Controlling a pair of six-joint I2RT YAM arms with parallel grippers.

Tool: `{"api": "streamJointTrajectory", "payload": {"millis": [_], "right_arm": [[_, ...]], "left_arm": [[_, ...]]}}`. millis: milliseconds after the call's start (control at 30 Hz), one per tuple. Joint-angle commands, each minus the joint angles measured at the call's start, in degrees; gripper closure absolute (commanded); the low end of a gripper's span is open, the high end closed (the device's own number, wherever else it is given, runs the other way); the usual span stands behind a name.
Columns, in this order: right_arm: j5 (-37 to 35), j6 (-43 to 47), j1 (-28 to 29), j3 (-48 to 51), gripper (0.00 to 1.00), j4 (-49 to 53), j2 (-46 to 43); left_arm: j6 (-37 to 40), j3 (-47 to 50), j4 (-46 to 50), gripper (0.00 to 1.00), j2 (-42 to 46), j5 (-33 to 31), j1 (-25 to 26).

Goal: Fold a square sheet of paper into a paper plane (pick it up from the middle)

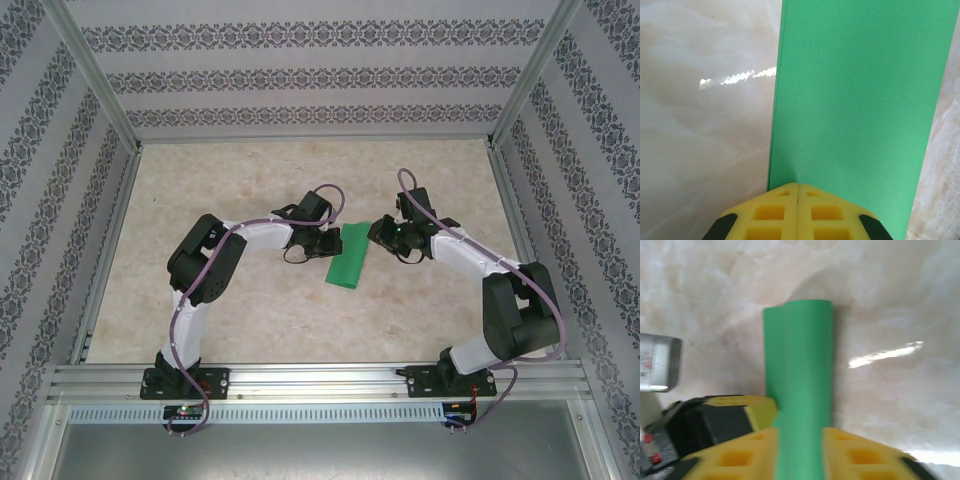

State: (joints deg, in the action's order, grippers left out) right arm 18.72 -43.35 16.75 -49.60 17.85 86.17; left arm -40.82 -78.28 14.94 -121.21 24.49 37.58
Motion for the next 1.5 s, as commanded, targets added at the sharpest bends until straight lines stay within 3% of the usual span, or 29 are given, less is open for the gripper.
{"api": "streamJointTrajectory", "payload": {"millis": [0,200,1100,1467], "right_arm": [[9.53,-2.49,1.27,1.57,0.86,-9.99,2.02],[15.28,-6.43,2.13,3.85,0.93,-19.17,7.21],[11.98,2.03,-0.03,7.9,0.87,-13.72,16.82],[18.05,0.94,0.01,7.15,0.84,-13.96,7.72]], "left_arm": [[1.25,-0.29,4.27,1.0,-2.08,-2.44,0.74],[1.56,-0.38,4.66,1.0,-2.28,-2.4,0.75],[2.09,-0.21,5.0,1.0,-2.96,-1.8,0.8],[2.33,-0.45,5.37,1.0,-3.01,-1.53,0.87]]}}
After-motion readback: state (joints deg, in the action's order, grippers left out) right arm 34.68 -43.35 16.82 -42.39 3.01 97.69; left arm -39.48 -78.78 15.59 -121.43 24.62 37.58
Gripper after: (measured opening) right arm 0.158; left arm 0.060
